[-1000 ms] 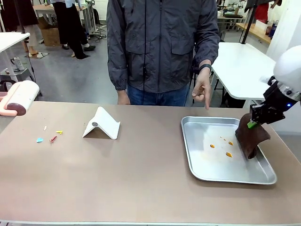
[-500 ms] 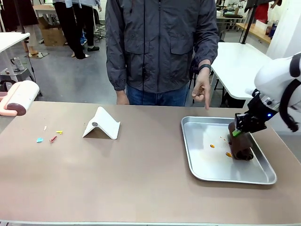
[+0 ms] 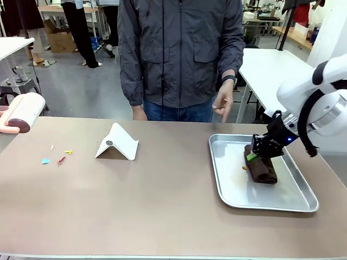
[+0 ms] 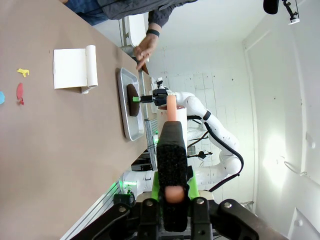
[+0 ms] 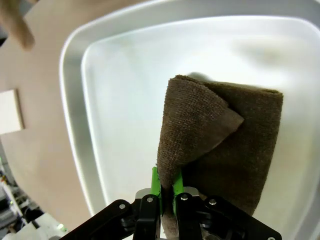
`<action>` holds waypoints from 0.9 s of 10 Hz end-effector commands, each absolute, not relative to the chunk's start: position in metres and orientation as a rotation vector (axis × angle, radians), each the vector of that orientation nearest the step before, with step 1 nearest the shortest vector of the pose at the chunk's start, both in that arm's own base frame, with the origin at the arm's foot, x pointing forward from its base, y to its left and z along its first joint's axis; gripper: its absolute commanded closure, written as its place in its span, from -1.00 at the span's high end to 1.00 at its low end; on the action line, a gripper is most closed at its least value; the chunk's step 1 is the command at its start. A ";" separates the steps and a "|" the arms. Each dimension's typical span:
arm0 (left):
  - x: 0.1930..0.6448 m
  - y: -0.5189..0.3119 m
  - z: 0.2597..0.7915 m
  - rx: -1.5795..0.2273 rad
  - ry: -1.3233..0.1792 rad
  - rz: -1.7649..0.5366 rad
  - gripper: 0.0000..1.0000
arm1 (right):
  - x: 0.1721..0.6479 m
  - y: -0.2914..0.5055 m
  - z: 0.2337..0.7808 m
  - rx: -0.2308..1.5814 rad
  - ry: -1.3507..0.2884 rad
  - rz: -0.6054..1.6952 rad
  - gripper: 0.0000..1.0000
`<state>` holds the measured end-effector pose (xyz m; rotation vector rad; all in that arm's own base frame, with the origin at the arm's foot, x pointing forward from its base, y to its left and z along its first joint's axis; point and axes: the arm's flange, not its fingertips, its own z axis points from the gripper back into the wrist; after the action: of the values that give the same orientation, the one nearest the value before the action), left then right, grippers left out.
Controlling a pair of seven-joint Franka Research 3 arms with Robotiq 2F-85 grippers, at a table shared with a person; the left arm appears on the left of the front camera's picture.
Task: Clean the surface of the table.
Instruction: If a person points to the right, clean the right side of the table with your right hand, and if they point to the left, clean the left side with your left hand.
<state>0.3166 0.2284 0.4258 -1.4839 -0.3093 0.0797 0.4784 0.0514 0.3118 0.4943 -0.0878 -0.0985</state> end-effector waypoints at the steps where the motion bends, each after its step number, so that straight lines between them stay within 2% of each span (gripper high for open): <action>1: 0.314 0.227 0.430 -1.508 -0.332 0.068 -1.00 | 0.485 0.066 0.311 0.600 -0.076 -0.066 -0.80; 6: 0.314 0.227 0.430 -1.508 -0.332 0.068 -1.00 | 0.490 0.117 0.319 0.604 -0.031 0.066 -0.80; 9: 0.314 0.227 0.430 -1.508 -0.332 0.068 -1.00 | 0.490 0.117 0.310 0.460 -0.023 0.091 -0.80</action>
<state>0.3165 0.2284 0.4258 -1.4839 -0.3095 0.0795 0.4848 0.1211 0.3106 0.5362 -0.0107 0.0801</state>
